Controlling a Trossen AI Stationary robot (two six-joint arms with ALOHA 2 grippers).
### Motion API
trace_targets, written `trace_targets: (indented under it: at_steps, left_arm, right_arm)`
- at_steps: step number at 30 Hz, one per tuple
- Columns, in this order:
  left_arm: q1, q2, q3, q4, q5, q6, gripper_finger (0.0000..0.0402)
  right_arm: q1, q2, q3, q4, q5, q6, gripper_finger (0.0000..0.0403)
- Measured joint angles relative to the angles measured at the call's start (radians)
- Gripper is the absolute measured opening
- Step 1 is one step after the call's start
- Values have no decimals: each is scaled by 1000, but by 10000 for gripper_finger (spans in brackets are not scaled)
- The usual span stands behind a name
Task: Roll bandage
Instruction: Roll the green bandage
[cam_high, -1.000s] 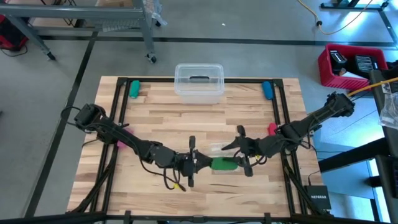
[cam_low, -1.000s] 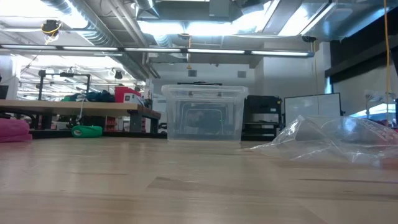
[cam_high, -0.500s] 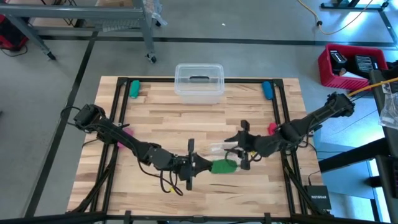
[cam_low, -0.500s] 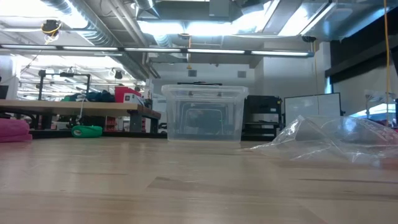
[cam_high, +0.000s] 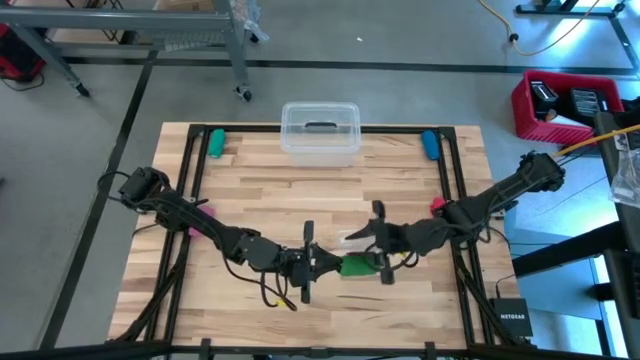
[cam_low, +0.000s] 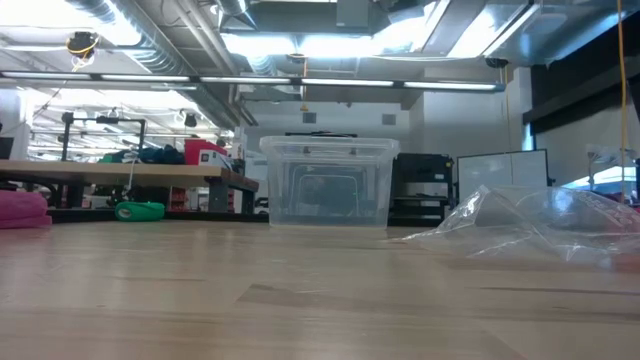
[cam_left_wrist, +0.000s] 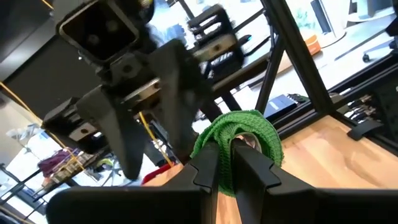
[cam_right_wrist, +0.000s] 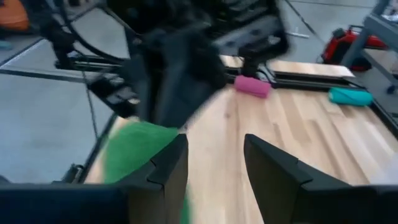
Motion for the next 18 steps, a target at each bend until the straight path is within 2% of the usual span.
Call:
trace_targets:
  at_steps: [6,15,18]
  left_arm:
    - [1,0,0,-7,0,0,27]
    - [-10,0,0,31,-3,26,27]
    - [-10,0,0,36,-3,23,27]
  right_arm:
    - [-2,36,0,30,-18,-11,158]
    - [-22,91,1,-71,-21,-8,158]
    - [-21,95,2,-154,-23,-10,158]
